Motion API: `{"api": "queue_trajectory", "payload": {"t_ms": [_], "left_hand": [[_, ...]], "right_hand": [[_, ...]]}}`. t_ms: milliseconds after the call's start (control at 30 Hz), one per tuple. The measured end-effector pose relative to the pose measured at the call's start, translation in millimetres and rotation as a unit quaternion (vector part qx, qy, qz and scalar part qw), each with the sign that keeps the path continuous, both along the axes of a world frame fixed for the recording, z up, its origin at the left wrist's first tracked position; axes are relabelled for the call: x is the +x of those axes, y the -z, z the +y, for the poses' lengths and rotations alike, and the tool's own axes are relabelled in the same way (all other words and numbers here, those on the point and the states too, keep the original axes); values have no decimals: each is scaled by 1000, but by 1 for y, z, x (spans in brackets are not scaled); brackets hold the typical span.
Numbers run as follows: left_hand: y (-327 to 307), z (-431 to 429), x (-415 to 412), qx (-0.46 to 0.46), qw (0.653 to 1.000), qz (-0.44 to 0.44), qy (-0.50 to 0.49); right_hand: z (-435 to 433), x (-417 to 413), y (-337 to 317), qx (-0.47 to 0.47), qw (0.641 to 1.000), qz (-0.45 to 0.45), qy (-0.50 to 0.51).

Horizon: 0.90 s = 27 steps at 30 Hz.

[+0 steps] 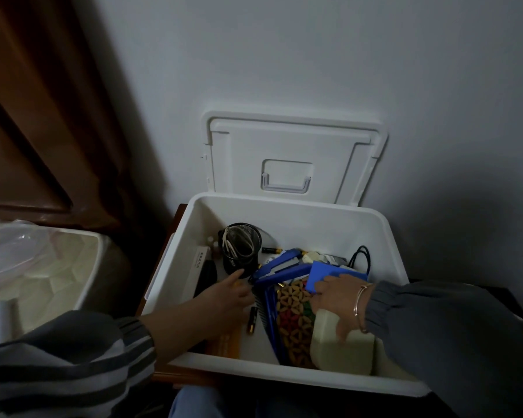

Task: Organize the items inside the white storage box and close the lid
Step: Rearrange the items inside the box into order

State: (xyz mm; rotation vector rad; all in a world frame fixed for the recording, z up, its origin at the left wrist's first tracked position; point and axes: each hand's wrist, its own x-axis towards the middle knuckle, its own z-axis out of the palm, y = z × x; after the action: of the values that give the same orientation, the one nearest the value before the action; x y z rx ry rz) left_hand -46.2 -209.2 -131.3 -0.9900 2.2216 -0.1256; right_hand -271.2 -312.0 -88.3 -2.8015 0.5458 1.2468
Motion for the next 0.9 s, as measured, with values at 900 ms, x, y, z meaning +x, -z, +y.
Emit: {"api": "queue_trajectory", "payload": {"t_ms": [900], "left_hand": [[-35,15,28,141,866,288,-384]], "right_hand": [[9,35,-9,177,860,-398,266]]}}
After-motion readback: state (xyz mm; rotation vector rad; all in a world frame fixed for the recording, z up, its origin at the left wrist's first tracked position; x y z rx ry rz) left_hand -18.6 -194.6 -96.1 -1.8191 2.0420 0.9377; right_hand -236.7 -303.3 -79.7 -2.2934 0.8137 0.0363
